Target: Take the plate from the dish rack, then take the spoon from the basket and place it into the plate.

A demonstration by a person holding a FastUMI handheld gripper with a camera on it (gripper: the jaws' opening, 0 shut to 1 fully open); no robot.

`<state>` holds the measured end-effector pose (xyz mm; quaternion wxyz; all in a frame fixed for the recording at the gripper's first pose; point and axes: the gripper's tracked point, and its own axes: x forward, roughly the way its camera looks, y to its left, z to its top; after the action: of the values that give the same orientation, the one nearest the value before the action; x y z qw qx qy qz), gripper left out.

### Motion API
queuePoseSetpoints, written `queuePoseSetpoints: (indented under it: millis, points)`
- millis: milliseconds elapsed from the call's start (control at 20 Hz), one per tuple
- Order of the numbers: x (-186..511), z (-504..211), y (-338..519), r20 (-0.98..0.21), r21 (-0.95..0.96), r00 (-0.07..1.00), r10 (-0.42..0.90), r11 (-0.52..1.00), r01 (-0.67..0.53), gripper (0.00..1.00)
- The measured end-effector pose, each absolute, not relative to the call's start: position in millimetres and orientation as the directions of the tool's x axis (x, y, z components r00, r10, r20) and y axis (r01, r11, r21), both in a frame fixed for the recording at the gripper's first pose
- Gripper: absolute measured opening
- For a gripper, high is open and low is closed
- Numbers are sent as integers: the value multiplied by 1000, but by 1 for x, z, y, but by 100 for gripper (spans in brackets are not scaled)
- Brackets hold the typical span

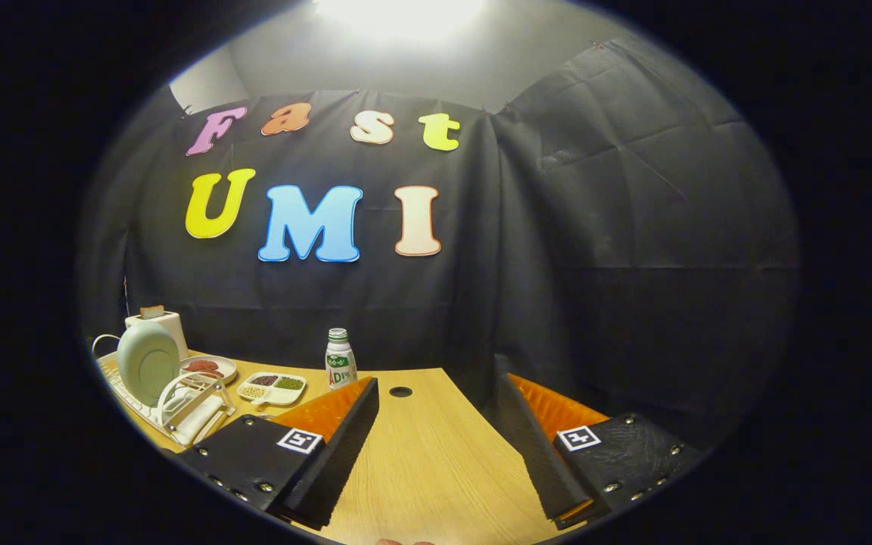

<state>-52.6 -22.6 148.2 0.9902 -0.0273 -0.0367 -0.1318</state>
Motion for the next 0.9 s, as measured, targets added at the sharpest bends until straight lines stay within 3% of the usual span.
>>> queuePoseSetpoints:
  millis: [400, 900]
  points:
    - [-90, 201, 60, 84, -43, 969, -232, 971, 236, 97]
    - [-76, 219, 181, 48, 18, 993, -112, 994, 111, 97]
